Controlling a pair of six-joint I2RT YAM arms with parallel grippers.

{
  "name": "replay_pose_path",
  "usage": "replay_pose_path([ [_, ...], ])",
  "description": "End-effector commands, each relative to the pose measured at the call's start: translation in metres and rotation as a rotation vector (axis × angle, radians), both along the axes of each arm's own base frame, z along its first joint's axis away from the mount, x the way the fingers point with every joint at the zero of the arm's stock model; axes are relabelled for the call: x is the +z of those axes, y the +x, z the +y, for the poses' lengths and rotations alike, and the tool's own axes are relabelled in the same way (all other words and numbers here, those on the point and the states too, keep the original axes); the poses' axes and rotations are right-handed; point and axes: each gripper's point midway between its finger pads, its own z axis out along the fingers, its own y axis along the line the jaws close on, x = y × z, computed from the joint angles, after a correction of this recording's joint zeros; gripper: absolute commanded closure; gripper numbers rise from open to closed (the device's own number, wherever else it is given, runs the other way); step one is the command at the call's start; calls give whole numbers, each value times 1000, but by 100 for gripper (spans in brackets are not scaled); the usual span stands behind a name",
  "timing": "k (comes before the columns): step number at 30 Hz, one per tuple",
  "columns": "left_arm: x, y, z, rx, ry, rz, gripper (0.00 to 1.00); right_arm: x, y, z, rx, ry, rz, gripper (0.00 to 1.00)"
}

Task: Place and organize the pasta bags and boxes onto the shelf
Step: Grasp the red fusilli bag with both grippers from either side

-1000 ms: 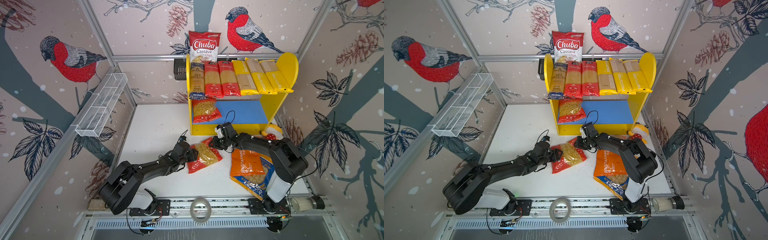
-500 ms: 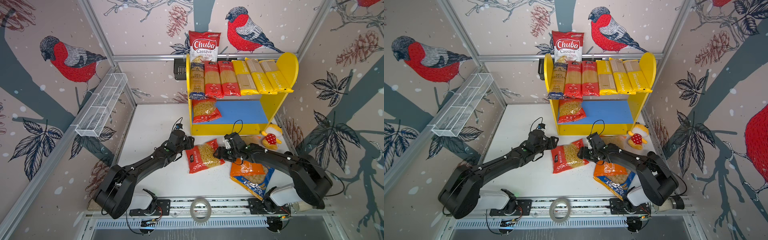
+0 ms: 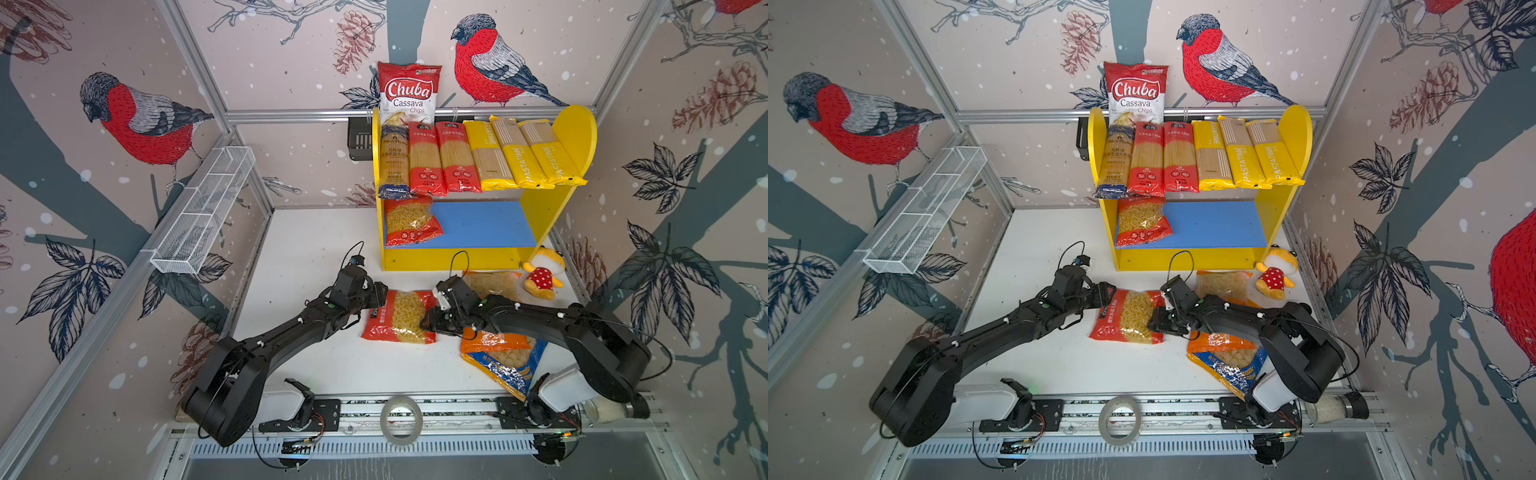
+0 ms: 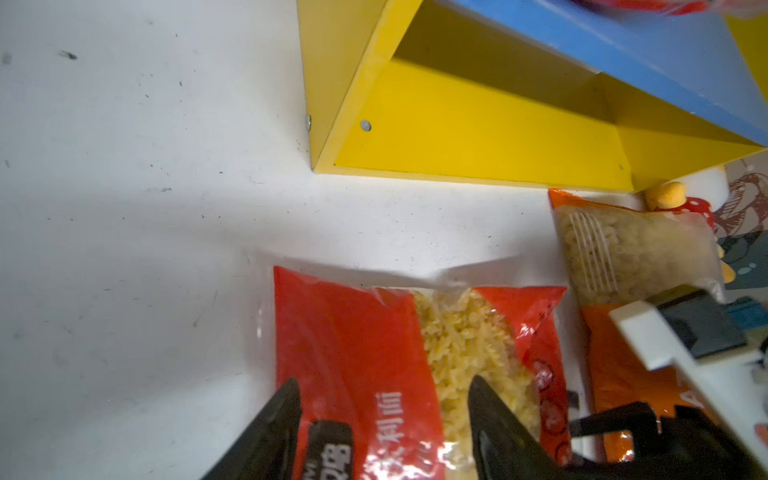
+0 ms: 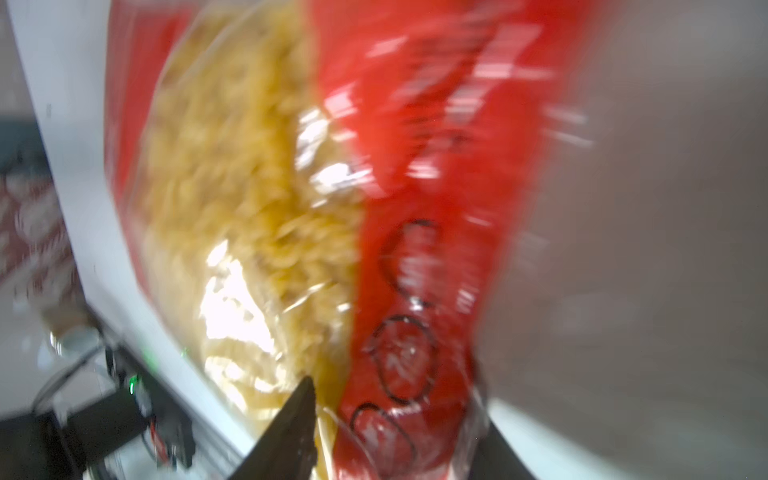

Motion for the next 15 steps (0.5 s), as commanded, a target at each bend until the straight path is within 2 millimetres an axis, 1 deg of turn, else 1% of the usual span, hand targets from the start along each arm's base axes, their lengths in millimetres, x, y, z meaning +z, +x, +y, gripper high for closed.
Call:
replay_pose_path([
  [1, -3, -18, -1, -16, -41, 57, 36, 21, -28, 35, 158, 115, 0, 50],
  [3, -5, -28, 3, -14, -46, 74, 36, 39, -44, 47, 251, 183, -6, 46],
  [4, -7, -33, 8, -2, -36, 81, 36, 46, -45, 46, 281, 193, -21, 43],
  [5, -8, -36, 13, 8, -23, 83, 36, 49, -40, 42, 282, 177, -43, 41],
  [6, -6, -39, 18, 21, -15, 76, 36, 50, -29, 33, 259, 140, -68, 38],
  [7, -5, -41, 21, 28, -11, 68, 36, 47, -14, 20, 215, 99, -78, 38],
  [10, -3, -47, 24, 45, -51, 63, 36, 43, 31, -13, 86, 40, -113, 37],
  [12, -7, -54, 23, 60, -89, 86, 36, 48, 57, -18, 41, 35, -173, 34],
  [15, -15, -65, 19, 71, -117, 119, 36, 49, 88, -13, 3, 26, -226, 31],
])
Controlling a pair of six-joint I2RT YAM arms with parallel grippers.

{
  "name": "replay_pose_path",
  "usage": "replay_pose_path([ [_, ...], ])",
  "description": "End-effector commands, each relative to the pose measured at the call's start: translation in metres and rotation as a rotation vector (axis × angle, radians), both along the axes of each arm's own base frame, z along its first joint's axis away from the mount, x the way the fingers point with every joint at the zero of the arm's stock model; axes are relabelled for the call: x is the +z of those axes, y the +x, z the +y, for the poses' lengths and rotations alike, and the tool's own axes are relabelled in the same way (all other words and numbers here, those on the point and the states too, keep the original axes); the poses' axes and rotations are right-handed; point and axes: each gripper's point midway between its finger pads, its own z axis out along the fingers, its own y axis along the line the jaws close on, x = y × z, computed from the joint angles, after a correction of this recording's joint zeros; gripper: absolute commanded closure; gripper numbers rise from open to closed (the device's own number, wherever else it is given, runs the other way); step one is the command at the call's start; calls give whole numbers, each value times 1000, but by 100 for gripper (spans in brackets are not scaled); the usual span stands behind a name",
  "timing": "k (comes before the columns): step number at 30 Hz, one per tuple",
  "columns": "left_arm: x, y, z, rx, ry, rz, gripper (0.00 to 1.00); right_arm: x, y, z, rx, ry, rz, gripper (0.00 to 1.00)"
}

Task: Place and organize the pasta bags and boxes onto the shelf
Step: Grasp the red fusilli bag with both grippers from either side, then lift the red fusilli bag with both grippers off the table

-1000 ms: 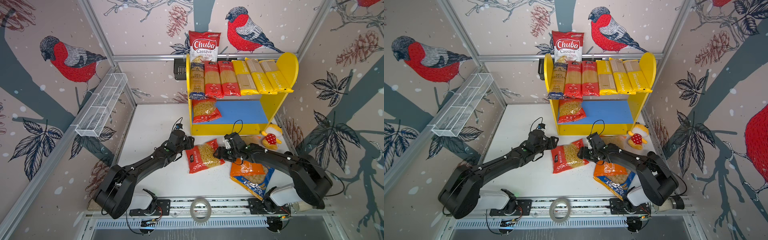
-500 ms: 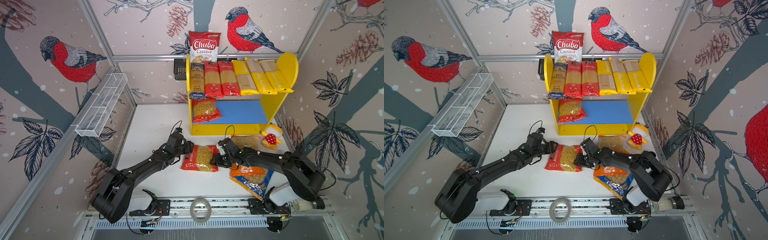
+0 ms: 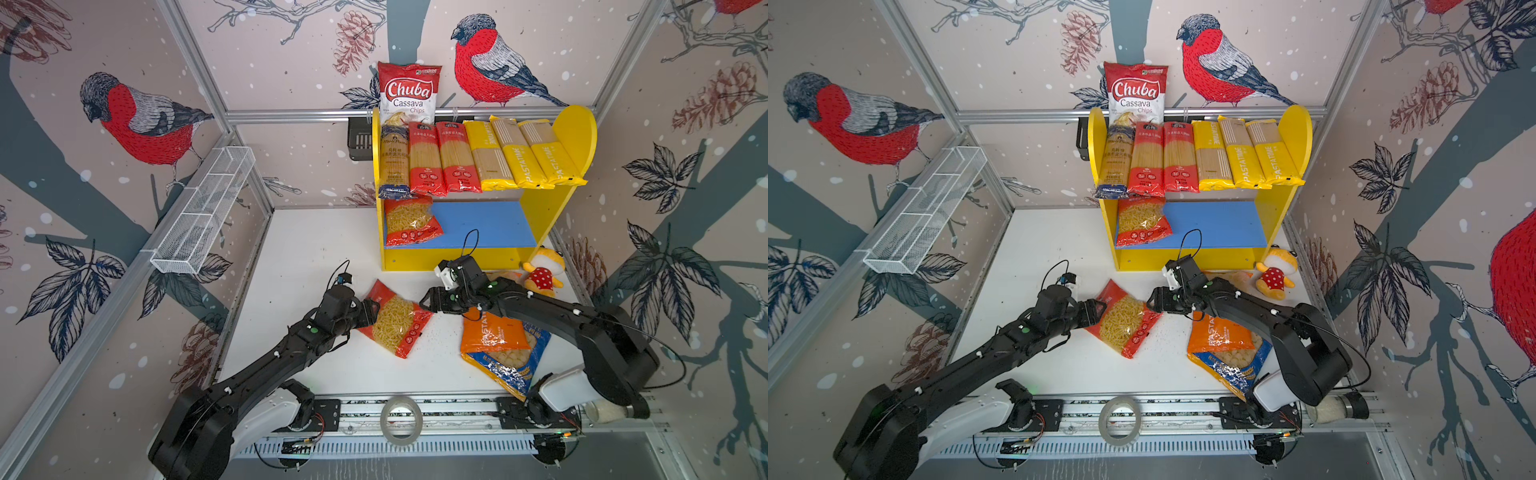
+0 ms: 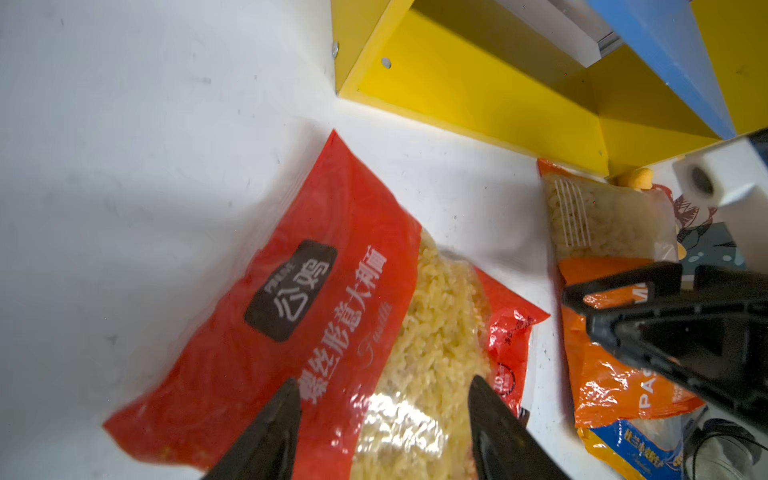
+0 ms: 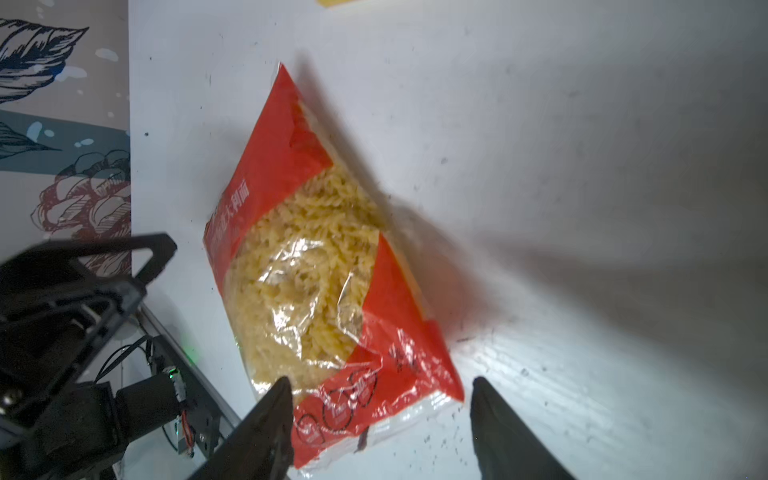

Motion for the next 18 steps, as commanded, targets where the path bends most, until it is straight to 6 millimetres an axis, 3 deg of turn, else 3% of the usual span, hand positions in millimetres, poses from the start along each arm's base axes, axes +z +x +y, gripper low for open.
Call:
replay_pose_path([
  [1, -8, -12, -4, 29, -36, 52, 36, -2, 31, 2, -24, -37, -92, 31],
  [4, -21, -24, -5, 38, -18, 94, 35, -17, 39, 14, -29, -35, -65, 31],
  [7, -35, -33, -6, 46, -39, 136, 35, -32, 23, 34, 33, -31, -22, 36],
  [14, -38, -20, -4, 86, -50, 74, 35, -45, -62, 59, 189, 6, 119, 49],
  [18, -31, -1, 6, 105, -50, 47, 35, -37, -105, 60, 247, 70, 190, 46],
])
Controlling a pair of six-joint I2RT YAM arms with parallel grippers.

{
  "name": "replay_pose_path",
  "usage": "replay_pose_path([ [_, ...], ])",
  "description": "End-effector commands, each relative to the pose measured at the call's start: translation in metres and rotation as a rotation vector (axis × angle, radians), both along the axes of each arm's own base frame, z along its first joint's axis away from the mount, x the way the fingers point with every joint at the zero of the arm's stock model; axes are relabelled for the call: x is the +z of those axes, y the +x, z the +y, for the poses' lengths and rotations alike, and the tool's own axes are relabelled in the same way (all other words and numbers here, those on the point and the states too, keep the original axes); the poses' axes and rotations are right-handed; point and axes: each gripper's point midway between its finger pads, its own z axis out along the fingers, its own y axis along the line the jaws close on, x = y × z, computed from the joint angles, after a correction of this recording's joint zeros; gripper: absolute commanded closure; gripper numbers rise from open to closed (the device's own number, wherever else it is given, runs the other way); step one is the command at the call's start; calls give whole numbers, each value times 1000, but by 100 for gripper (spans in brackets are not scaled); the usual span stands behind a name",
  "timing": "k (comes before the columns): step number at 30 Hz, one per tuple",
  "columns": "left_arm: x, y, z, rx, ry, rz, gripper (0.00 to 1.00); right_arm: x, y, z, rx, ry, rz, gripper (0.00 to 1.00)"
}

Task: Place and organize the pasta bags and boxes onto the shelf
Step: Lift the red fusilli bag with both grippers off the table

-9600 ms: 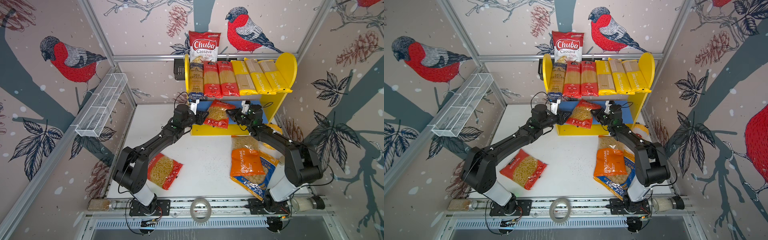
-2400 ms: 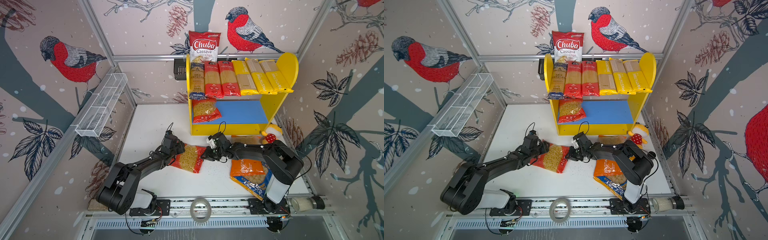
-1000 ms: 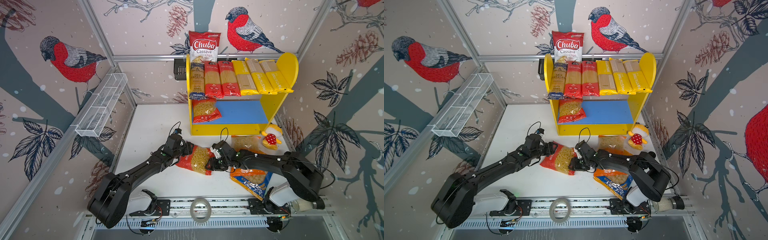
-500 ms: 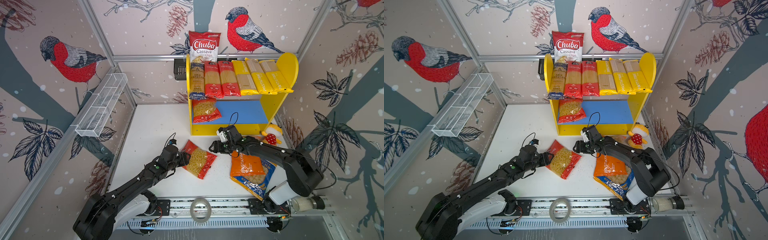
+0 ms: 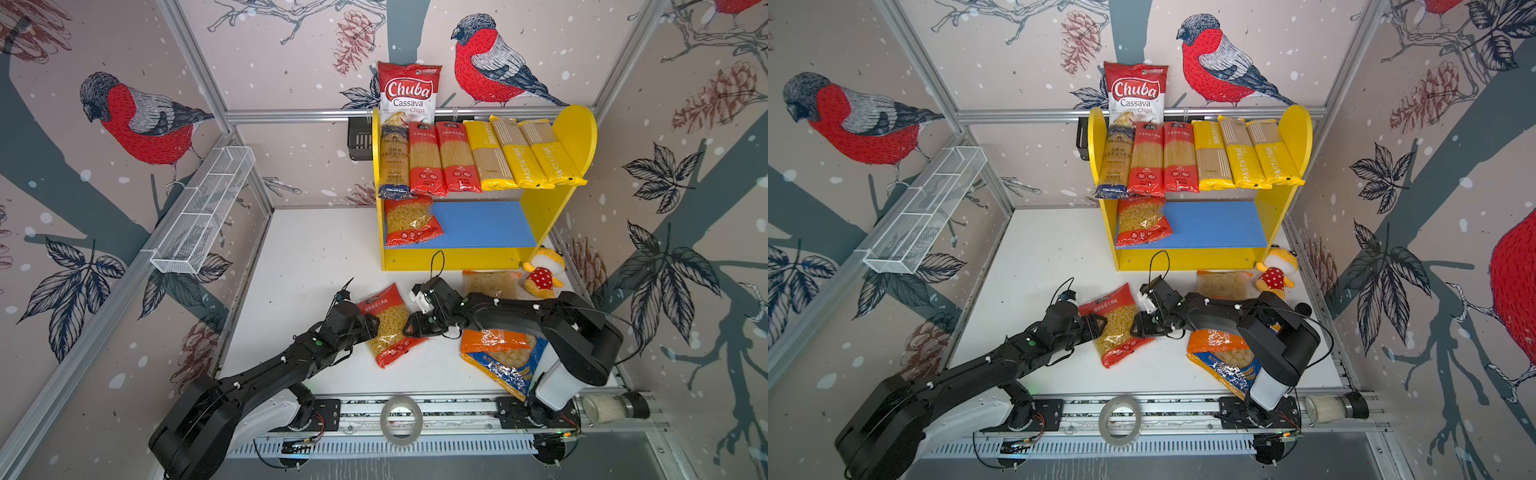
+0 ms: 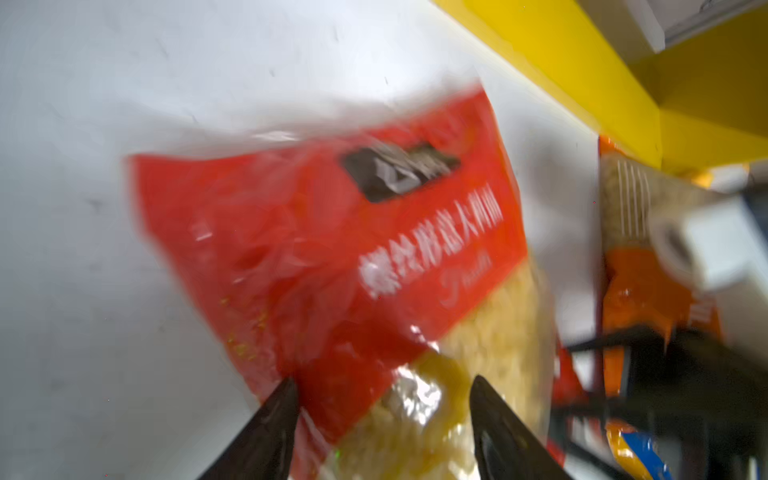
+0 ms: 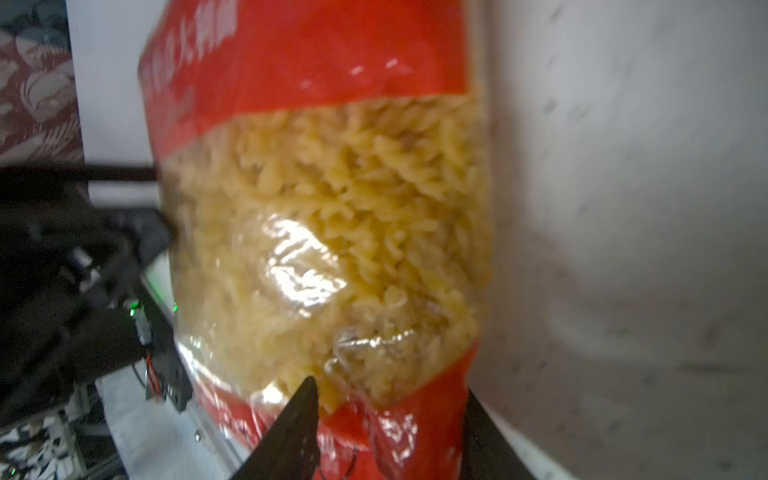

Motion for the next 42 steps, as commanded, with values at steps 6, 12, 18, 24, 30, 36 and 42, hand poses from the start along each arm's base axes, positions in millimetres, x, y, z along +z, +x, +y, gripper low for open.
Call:
replay_pose_path([
  [6, 21, 20, 12, -3, 73, -27, 35, 17, 23, -31, -181, 48, 68, 32],
  [12, 27, 28, 30, 54, 128, -101, 27, 14, 22, -30, -324, 84, 163, 27],
  [18, 16, 40, 20, 24, 143, -53, 26, 15, -2, -11, -290, 136, 201, 26],
  [24, -2, 21, 6, -33, 59, 38, 28, 7, 23, 1, -255, 176, 138, 27],
  [30, -17, 5, -9, -51, -80, 75, 32, 13, 39, 25, -178, 240, 88, 36],
  [36, 3, 13, -18, -78, -128, -2, 53, 21, 35, 38, -140, 288, 65, 71],
  [42, 31, 17, -29, -127, -187, -98, 65, 45, 41, 27, -171, 340, -8, 84],
])
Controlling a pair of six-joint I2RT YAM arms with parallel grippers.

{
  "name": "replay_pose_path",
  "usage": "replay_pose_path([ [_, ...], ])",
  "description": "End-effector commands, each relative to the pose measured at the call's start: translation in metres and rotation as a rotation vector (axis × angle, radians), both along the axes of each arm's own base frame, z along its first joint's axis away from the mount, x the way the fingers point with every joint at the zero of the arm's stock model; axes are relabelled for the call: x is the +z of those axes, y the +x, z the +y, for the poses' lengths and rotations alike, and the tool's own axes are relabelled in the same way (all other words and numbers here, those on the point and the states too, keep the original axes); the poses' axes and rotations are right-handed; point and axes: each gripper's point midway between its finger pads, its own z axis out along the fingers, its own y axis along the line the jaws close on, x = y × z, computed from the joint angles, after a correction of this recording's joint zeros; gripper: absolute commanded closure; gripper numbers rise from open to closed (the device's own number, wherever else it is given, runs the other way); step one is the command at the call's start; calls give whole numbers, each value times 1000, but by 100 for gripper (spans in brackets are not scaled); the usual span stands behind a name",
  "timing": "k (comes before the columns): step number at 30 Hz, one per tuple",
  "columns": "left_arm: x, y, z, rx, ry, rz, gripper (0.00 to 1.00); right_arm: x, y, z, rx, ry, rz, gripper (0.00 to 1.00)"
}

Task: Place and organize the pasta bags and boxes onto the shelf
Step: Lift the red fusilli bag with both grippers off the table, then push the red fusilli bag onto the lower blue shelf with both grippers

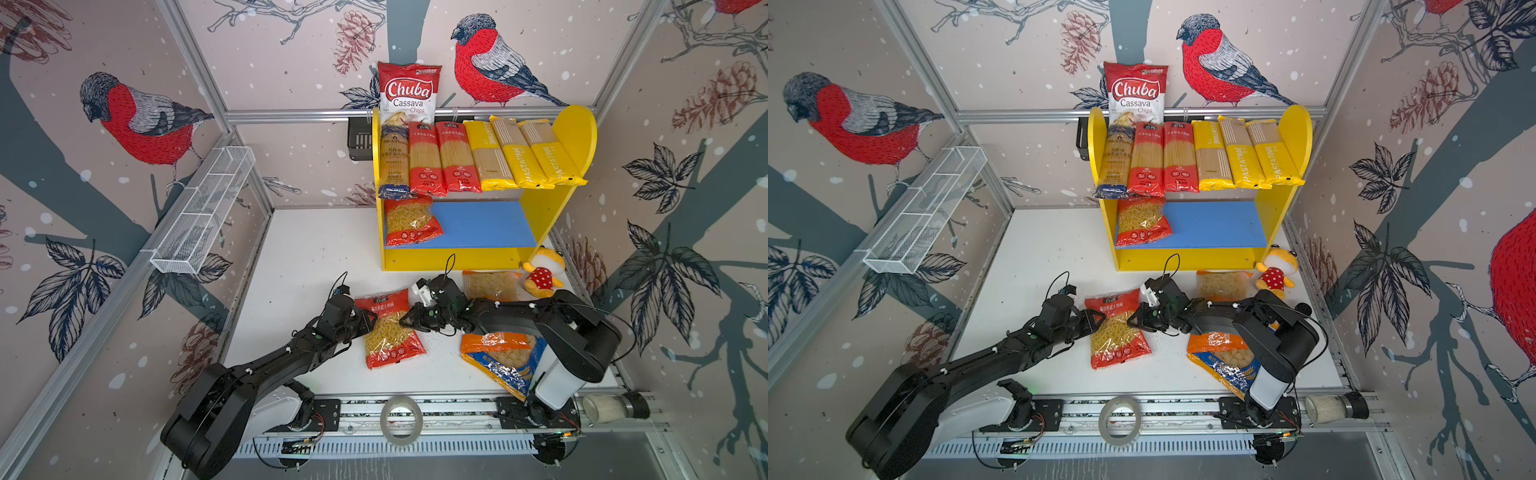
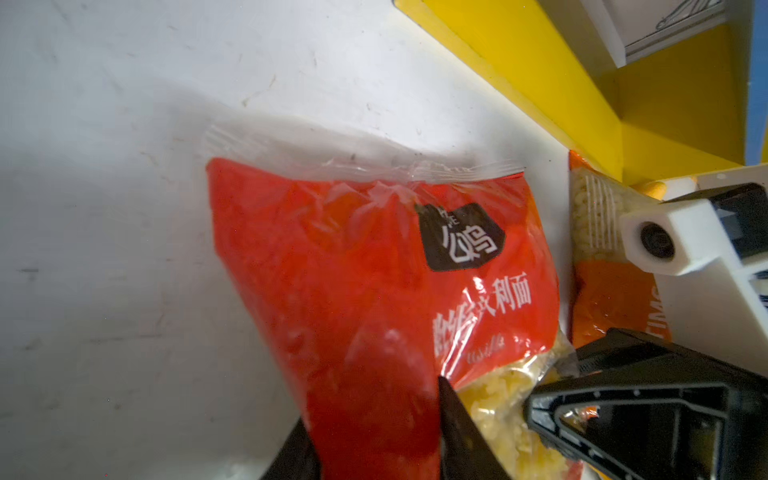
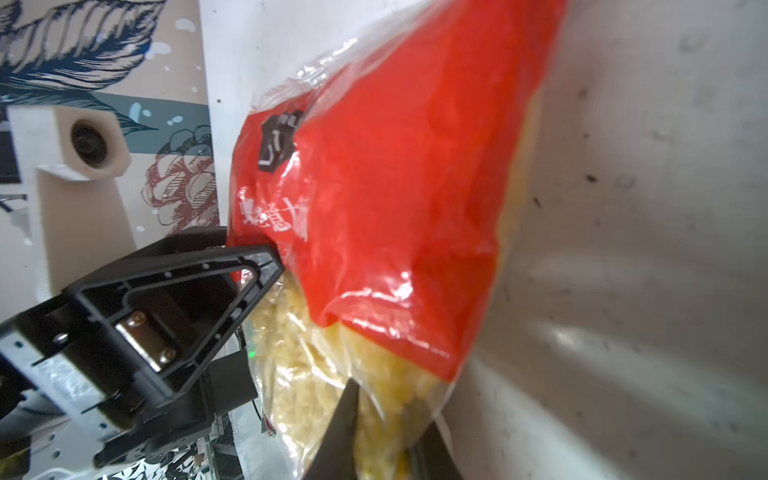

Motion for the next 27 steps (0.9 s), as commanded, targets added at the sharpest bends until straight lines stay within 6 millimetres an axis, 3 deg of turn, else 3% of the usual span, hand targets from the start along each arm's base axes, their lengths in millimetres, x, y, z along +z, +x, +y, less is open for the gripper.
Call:
replay_pose_path([
  [1, 31, 6, -21, -73, -101, -108, 66, 27, 9, 5, 1, 89, -94, 85],
  [15, 85, 14, -44, -171, -177, -282, 77, 74, 13, -30, -20, 88, -294, 98],
  [21, 142, 18, -72, -255, -238, -434, 82, 118, 28, -71, -101, 67, -417, 100],
  [27, 199, 39, -105, -311, -307, -568, 90, 166, 61, -120, -218, 25, -549, 100],
])
